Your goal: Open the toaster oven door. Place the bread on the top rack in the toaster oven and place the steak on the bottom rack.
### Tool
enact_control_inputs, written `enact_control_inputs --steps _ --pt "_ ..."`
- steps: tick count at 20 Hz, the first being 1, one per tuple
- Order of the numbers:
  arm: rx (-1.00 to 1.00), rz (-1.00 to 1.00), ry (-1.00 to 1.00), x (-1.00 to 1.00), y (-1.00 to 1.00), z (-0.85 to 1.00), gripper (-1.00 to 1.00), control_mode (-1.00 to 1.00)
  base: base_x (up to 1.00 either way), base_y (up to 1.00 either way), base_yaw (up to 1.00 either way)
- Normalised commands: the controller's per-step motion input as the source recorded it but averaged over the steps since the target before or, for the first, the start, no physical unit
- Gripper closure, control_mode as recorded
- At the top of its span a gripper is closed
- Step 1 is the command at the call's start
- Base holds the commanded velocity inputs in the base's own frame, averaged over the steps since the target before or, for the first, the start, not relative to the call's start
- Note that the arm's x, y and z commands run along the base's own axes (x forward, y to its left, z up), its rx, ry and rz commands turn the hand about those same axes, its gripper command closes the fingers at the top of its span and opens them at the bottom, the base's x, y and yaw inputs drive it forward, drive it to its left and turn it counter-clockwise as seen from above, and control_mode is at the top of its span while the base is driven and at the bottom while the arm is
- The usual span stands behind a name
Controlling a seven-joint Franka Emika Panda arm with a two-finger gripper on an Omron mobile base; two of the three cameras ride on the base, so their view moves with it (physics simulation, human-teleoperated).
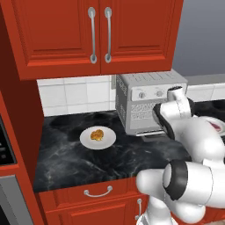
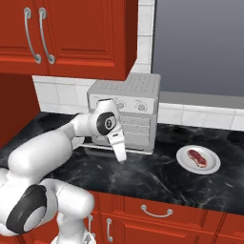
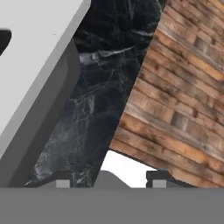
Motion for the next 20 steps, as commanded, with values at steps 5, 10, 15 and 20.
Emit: enact_control_inputs --steps 5,10,15,20 --pt "0.11 0.26 0.03 0.41 0.00 0.89 -1.00 -1.00 0.00 0.00 0.00" --pt "-0.01 0.41 0.18 1.00 0.00 -0.60 -1.00 -1.00 0.00 0.00 0.00" --pt "0.00 0.37 0.12 0.64 0.00 -0.97 -1.00 -1.00 0.00 0.00 0.00" --pt "0.08 0.25 0.08 -0.24 0.00 -0.98 -1.00 -1.00 0.00 0.00 0.00"
